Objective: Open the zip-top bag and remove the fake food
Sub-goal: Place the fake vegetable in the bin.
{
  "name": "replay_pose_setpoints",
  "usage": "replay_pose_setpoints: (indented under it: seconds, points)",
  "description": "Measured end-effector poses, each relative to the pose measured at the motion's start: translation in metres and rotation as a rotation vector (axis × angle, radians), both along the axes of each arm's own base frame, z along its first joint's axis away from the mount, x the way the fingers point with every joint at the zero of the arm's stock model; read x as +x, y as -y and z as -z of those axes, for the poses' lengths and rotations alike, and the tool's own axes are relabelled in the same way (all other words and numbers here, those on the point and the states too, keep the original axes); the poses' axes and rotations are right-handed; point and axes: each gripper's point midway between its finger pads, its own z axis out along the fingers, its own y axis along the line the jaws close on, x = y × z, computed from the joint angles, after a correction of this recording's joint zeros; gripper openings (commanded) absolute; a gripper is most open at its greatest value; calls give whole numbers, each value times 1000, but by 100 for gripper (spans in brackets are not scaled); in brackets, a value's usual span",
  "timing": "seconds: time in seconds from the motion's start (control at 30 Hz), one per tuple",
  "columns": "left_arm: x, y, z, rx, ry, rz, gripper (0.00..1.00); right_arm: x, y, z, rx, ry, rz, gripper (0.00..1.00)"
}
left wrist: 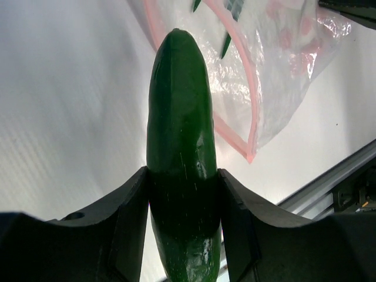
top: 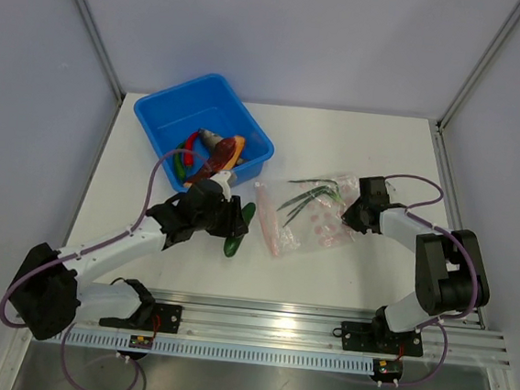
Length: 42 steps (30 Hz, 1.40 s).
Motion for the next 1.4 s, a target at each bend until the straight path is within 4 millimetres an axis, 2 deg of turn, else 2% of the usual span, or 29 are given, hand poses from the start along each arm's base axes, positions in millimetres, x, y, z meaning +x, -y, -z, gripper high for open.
replay_pose_setpoints:
  seconds: [0.17, 0.33, 0.5, 0.63, 0.73, 0.97, 1.23, 1.4]
  points:
    - [-2, -14, -21, 25, 37, -37, 29, 0, 0, 0, 1, 0, -1, 0]
    - [10, -24, -55, 55, 98, -98, 30, -1, -3, 0, 14, -3, -9, 0]
    - [40, -28, -105, 55, 168, -170, 30, -1, -4, 0, 20, -3, -12, 0]
    - [70, -33, -126, 54, 192, -231, 30, -1, -4, -1, 22, -2, -13, 0]
    - [93, -44, -126, 73, 183, -290, 29, -1, -4, -1, 22, -2, -13, 0]
    - [149, -77, -111, 126, 142, -434, 28, -1, -4, -1, 22, -2, -14, 0]
    - [192, -119, -102, 127, 136, -567, 29, -1, -4, -1, 21, -2, -14, 0]
    - [212, -135, -77, 156, 90, -610, 31, -1, -4, -1, 21, -2, -14, 0]
